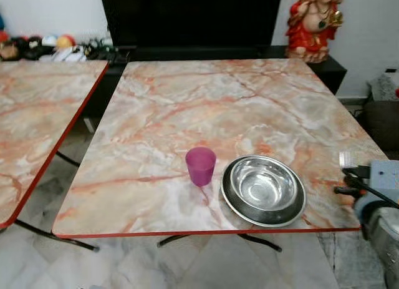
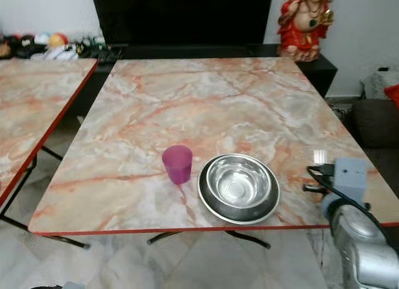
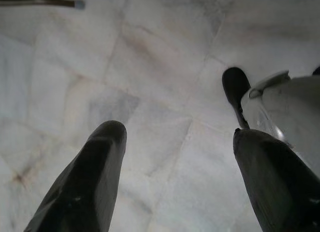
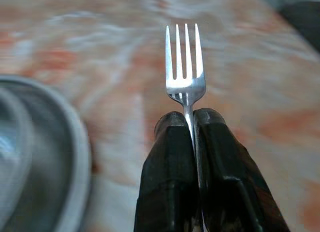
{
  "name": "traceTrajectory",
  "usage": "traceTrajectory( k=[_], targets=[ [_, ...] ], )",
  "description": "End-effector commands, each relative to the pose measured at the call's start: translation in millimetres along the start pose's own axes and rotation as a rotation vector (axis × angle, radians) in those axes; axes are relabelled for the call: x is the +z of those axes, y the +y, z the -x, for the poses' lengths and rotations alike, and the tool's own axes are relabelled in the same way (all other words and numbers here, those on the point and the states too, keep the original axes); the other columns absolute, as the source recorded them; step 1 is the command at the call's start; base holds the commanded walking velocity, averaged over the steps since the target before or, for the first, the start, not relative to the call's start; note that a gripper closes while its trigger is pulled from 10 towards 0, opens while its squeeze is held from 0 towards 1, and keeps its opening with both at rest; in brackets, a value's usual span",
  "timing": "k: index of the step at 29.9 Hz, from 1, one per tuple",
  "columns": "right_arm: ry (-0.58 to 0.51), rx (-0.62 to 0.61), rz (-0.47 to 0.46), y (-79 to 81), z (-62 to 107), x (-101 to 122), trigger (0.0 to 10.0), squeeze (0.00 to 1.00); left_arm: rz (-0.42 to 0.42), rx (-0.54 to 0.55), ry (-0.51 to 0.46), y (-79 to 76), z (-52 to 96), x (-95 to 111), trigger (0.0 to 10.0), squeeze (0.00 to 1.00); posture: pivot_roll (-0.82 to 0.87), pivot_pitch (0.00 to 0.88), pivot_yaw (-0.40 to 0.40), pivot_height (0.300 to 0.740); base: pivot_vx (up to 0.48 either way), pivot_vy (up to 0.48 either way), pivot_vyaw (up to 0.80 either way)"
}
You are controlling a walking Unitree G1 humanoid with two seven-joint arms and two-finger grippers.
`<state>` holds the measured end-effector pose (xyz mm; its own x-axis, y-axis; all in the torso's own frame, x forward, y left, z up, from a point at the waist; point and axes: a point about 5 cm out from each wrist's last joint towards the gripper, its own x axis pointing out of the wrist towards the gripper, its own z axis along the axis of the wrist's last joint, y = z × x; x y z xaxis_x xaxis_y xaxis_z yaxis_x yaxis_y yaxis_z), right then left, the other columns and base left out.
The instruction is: Setting the table
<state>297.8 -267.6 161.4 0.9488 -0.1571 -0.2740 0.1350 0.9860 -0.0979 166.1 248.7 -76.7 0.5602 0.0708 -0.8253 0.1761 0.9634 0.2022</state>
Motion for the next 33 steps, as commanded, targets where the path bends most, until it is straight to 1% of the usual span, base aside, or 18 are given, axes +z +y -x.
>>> traceTrajectory(
  k=[1,5,8,12,16,17,19,22,25,26,29,31,33],
  targets=[
    [-0.009,0.003,0.011,1.2,-1.9,1,10.0,0.00,0.021,0.007,0.029,2.8,2.3,-9,10.0,0.00,-0.04,0.088,0.019,0.740,0.000,0.000,0.00],
    [-0.054,0.053,0.007,15.2,-6.9,11,10.0,0.00,0.033,0.012,0.030,3.3,2.3,-9,10.0,0.00,-0.04,0.086,0.017,0.740,0.000,0.000,0.00],
    [-0.062,0.012,-0.004,13.0,-15.0,15,10.0,0.00,0.033,0.009,0.027,2.7,2.0,-8,10.0,0.00,-0.04,0.086,0.020,0.740,0.000,0.000,0.00],
    [-0.060,0.028,-0.016,15.3,-23.9,17,10.0,0.00,0.031,0.003,0.026,2.3,1.6,-7,10.0,0.00,-0.05,0.086,0.025,0.740,0.000,0.000,0.00],
    [-0.042,0.019,-0.001,16.4,-36.7,13,10.0,0.00,0.028,-0.005,0.024,1.6,1.3,-6,10.0,0.00,-0.03,0.084,0.029,0.740,0.000,0.000,0.00],
    [-0.042,0.019,-0.001,16.4,-36.7,13,10.0,0.00,0.028,-0.005,0.024,1.6,1.3,-6,10.0,0.00,-0.03,0.084,0.029,0.740,0.000,0.000,0.00],
    [-0.033,0.002,-0.006,15.9,-47.1,13,10.0,0.00,0.030,-0.007,0.022,1.7,1.3,-6,10.0,0.00,-0.03,0.084,0.034,0.740,0.000,0.000,0.00],
    [-0.029,-0.018,0.015,11.2,-57.5,16,10.0,0.00,0.028,-0.010,0.021,2.3,1.5,-6,10.0,0.00,-0.03,0.084,0.034,0.740,0.000,0.000,0.00],
    [-0.026,-0.052,0.031,3.7,-60.9,17,10.0,0.00,0.028,-0.011,0.015,3.1,1.7,-5,10.0,0.00,-0.02,0.084,0.038,0.740,0.000,0.000,0.00],
    [-0.030,-0.067,0.025,-1.7,-62.0,19,10.0,0.00,0.030,-0.011,0.011,4.1,1.8,-5,10.0,0.00,-0.01,0.087,0.038,0.740,0.000,0.000,0.00],
    [-0.037,-0.076,0.019,-5.6,-62.9,20,10.0,0.00,0.032,-0.010,0.007,5.2,2.0,-4,10.0,0.00,-0.02,0.089,0.039,0.740,0.000,0.000,0.00],
    [-0.091,-0.085,-0.006,-7.7,-60.9,26,10.0,0.00,0.032,-0.003,0.000,6.5,2.3,-4,10.0,0.00,-0.02,0.093,0.041,0.740,0.000,0.000,0.00],
    [-0.162,-0.078,-0.064,-6.9,-57.8,34,10.0,0.00,0.029,0.000,-0.001,7.0,2.6,-5,10.0,0.00,-0.02,0.095,0.045,0.740,0.000,0.000,0.00]
  ],
)
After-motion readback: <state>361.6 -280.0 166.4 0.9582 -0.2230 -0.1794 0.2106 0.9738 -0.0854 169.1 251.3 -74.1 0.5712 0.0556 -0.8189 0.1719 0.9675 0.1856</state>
